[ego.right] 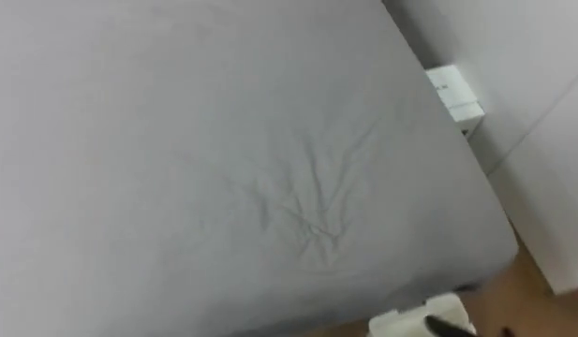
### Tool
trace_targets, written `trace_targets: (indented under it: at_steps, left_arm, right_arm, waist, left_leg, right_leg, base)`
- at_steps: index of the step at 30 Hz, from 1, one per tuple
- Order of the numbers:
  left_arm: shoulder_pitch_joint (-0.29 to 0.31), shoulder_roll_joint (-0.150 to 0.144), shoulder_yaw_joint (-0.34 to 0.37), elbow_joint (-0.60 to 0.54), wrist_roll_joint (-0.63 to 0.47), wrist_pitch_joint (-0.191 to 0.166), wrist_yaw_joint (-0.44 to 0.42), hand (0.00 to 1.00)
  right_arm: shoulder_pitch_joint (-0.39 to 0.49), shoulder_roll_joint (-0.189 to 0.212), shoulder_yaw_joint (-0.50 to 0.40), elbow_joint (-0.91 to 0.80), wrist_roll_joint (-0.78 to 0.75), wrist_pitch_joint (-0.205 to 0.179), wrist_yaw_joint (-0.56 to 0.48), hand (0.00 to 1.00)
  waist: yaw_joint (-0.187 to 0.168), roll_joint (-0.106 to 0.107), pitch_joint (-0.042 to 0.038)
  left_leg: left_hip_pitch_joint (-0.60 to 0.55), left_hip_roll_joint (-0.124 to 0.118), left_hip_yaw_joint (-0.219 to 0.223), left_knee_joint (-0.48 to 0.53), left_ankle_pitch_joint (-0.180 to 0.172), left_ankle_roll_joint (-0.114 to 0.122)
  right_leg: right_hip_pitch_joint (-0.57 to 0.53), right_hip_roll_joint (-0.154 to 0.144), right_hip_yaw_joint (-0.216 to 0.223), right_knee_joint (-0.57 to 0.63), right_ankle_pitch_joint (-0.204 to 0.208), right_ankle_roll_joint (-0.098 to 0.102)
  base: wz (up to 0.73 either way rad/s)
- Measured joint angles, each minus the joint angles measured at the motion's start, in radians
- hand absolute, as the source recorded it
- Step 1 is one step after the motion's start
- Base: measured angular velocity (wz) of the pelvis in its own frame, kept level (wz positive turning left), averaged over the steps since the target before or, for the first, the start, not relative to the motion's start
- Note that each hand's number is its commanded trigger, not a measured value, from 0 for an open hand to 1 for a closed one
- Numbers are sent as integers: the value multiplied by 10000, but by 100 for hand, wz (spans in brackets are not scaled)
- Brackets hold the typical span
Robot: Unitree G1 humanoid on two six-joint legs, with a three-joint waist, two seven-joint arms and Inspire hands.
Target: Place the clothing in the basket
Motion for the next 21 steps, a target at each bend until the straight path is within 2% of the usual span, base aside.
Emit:
trace_targets:
  at_steps: [3,4,6,9,12,14,15,21]
  left_arm:
    - [61,-222,383,-4,21,-64,174,0]
    - [58,-247,389,-15,76,-88,196,0]
    - [24,-316,410,-58,179,-156,224,0]
    - [21,-370,411,-90,184,-207,218,0]
    - [-1,-466,408,-140,367,-335,209,0]
    - [5,-572,376,-181,359,-359,206,0]
    - [5,-629,364,-177,359,-370,191,0]
    - [56,-735,327,-171,370,-402,119,0]
  right_arm:
    - [311,314,469,68,-177,4,357,0]
    - [358,363,596,69,-279,13,444,0]
    - [432,512,1017,75,-647,220,678,0]
    - [534,546,1264,282,-1192,321,985,0]
    - [534,544,1842,417,-1253,349,1181,0]
    - [501,584,2214,479,-1256,408,1260,0]
    - [465,639,2395,544,-1256,434,1278,0]
    - [356,810,2558,764,-1620,437,1363,0]
  waist:
    - [161,-198,33]
    - [173,-168,4]
    - [296,-272,43]
    - [355,-342,62]
    - [628,-369,63]
    - [682,-365,66]
    - [681,-373,115]
    - [774,-374,125]
  left_leg:
    - [370,-74,-124,-202,-2,-2]
    - [377,-86,-174,-211,-3,-3]
    - [370,-129,-314,-256,-3,-3]
    - [488,-218,-537,-257,-4,-1]
    - [508,-257,-604,-256,-5,2]
    - [525,-290,-736,-254,-3,5]
    - [615,-307,-816,-256,-6,9]
    - [706,-334,-1014,-208,-66,48]
  right_leg:
    - [362,-9,-24,-62,-43,36]
    - [393,-9,-47,-97,-46,38]
    - [491,-6,-140,-186,-52,50]
    - [733,-96,-537,-196,-54,86]
    - [830,-100,-574,-203,-68,107]
    - [890,-104,-689,-194,-75,120]
    - [1013,-112,-803,-194,-83,133]
    - [1182,-91,-804,-178,-115,179]
  base:
    - [18]
    - [21]
    - [16]
    - [27]
    - [8]
    - [17]
    - [20]
    - [9]
